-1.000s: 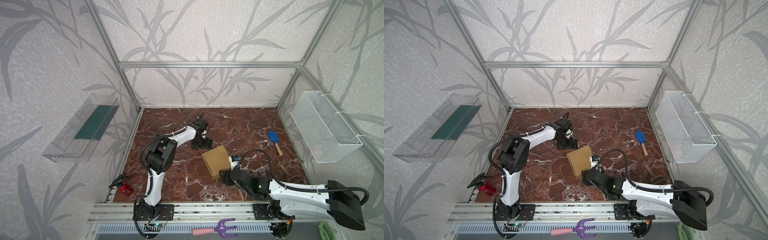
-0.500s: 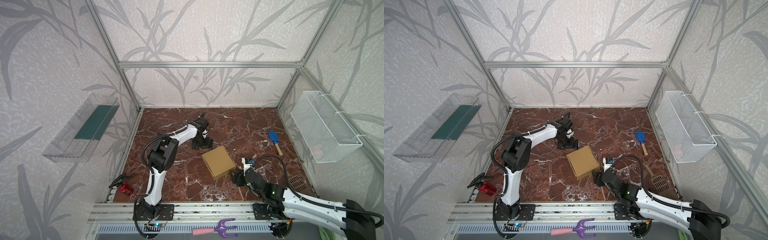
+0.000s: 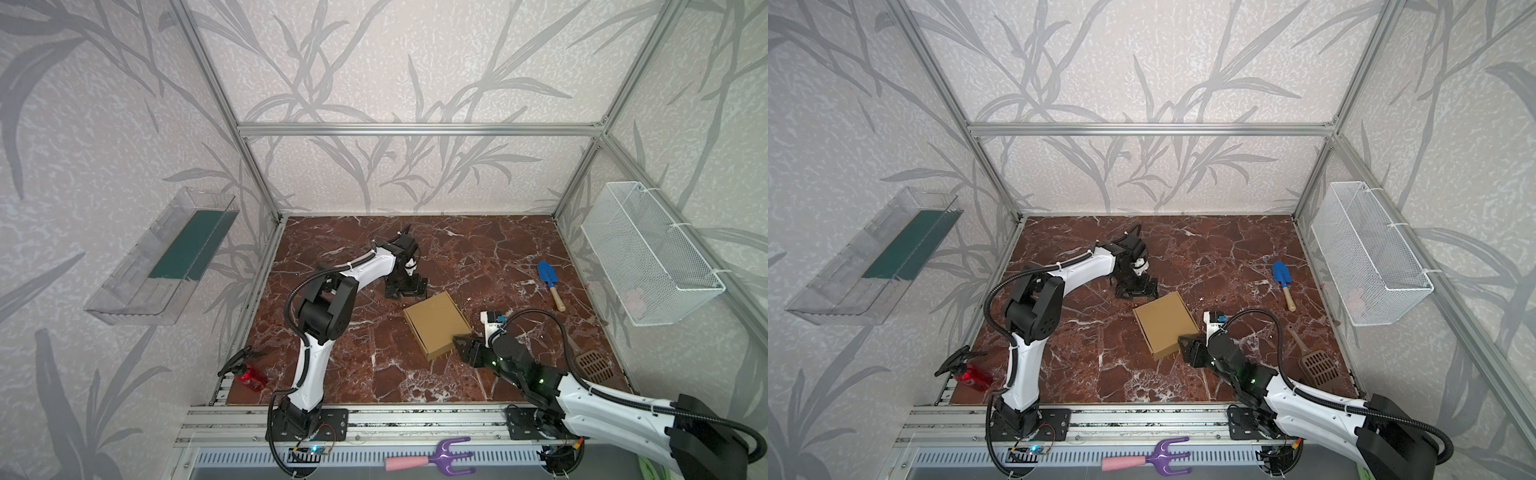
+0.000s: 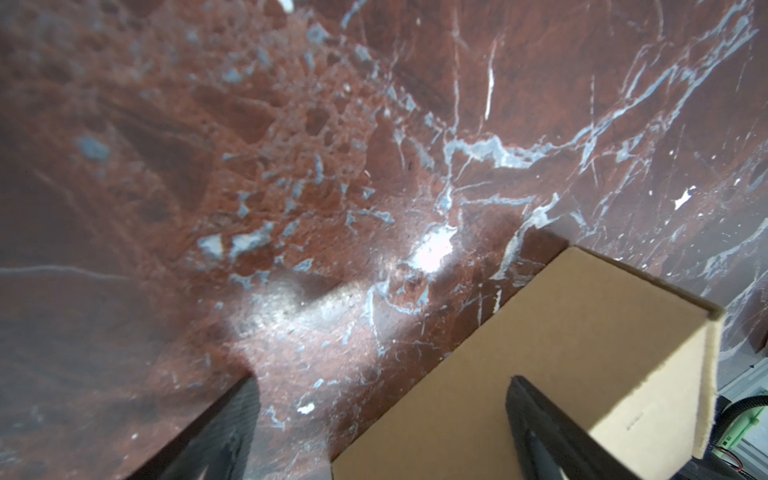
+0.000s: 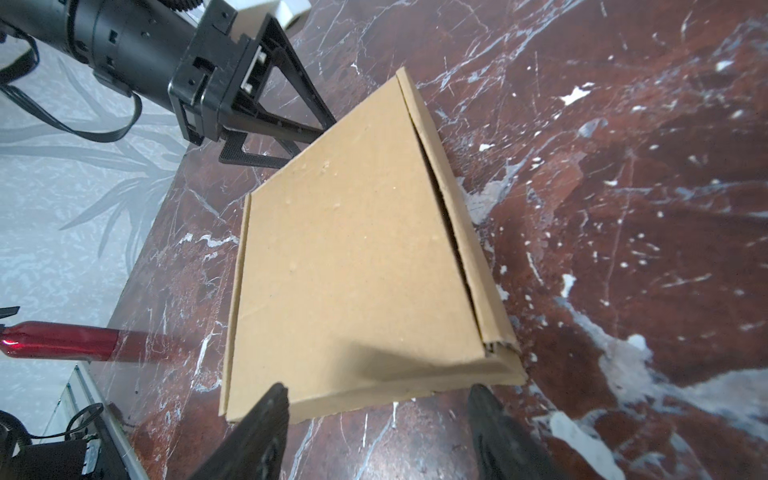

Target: Fold the paper box

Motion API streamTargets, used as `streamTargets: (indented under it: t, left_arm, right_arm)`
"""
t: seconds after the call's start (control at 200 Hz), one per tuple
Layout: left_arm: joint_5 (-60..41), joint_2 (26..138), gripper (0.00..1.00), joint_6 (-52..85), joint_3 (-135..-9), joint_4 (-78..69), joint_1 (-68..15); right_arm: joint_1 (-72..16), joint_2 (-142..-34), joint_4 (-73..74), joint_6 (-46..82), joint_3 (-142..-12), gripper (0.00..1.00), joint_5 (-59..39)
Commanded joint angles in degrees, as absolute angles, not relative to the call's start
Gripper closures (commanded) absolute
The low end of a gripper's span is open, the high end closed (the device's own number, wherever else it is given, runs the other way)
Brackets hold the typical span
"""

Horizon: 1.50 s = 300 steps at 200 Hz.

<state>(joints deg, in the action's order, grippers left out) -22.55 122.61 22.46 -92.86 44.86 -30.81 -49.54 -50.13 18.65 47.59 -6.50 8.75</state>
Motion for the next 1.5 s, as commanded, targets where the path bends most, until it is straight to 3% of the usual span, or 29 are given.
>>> streamTargets:
  t: [0.0,0.86,1.235,1.495]
  left_arm:
    - [-24.1,125.1,0.06,21.2,-92.9,45.8,-31.2]
    - [-29.9,126.5,0.06,20.9,-90.9,43.2,-34.9]
    - [-30.6,125.9,0.06,19.9,-90.6,44.0,-35.1]
    - [-28.4,125.1,0.06,19.4,-91.2,45.2,-31.6]
  right_arm:
    - [-48.3,-52.6,22.4,49.0,-6.2,0.32,7.8]
    - [-45.7,-73.2,44.1,44.4,-11.1,0.33,2.7]
    - [-45.6,-73.7,44.0,43.0,-12.9,0.33,2.5]
    - [-45.6,-64.0,33.7,43.9,-10.0,0.33,2.3]
